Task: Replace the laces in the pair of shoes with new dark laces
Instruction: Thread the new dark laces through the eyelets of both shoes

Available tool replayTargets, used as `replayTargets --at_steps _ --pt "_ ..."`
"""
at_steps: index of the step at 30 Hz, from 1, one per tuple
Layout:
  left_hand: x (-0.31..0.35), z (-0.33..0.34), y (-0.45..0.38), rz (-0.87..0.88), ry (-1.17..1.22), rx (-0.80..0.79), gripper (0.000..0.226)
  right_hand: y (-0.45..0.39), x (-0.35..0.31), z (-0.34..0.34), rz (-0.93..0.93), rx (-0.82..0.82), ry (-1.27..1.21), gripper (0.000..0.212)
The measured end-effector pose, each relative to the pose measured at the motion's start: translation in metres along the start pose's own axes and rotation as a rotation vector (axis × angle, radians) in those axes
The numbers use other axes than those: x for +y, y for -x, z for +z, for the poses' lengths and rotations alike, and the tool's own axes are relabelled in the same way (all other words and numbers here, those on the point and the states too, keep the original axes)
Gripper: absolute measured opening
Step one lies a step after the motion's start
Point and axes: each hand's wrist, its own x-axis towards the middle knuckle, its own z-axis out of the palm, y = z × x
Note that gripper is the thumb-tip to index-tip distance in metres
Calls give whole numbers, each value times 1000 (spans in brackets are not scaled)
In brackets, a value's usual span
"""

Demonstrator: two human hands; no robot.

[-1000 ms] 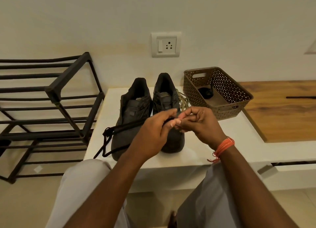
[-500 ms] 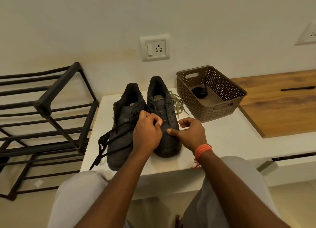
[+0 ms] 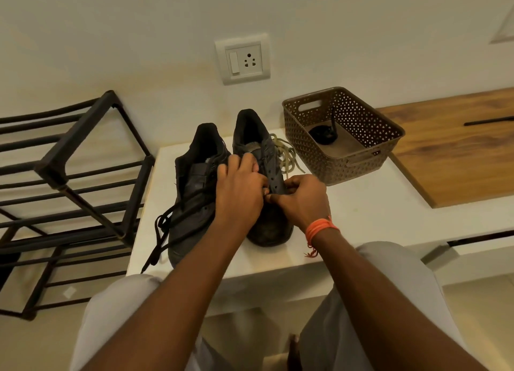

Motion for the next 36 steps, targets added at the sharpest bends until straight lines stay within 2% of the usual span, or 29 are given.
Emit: replayTargets --at_steps 3,5,7,9,11,15,19,23,27,29,33,36 --pt "-3 -1 -7 176 -117 -46 34 -3 1 -1 4 1 -3 50" --pt "-11 3 -10 167 18 -101 26 -3 1 -1 -15 14 13 51" --pt "-13 13 -4 60 304 -77 14 -1 0 1 -36 19 39 44" --pt "-4 26 7 -55 506 33 8 2 1 1 -59 29 49 40" --pt "6 34 15 -176 633 105 10 4 1 1 -87 29 42 39" --pt "14 33 13 -320 738 76 13 1 6 -6 -113 -20 -4 37" --pt "19 23 10 -380 742 -37 9 -5 18 -12 -147 -69 -39 42" --pt "16 9 6 -244 580 -106 9 -16 25 -31 -209 -241 -69 38" --pt "30 -1 4 -69 354 -33 18 -34 26 -59 -252 -396 -40 36" --pt "45 -1 3 -55 304 25 19 -41 30 -69 -250 -412 -33 39" --pt "73 9 4 -226 347 95 16 -44 39 -76 -243 -358 -52 40" --pt "92 20 13 -394 419 146 11 -37 42 -74 -274 -223 4 37"
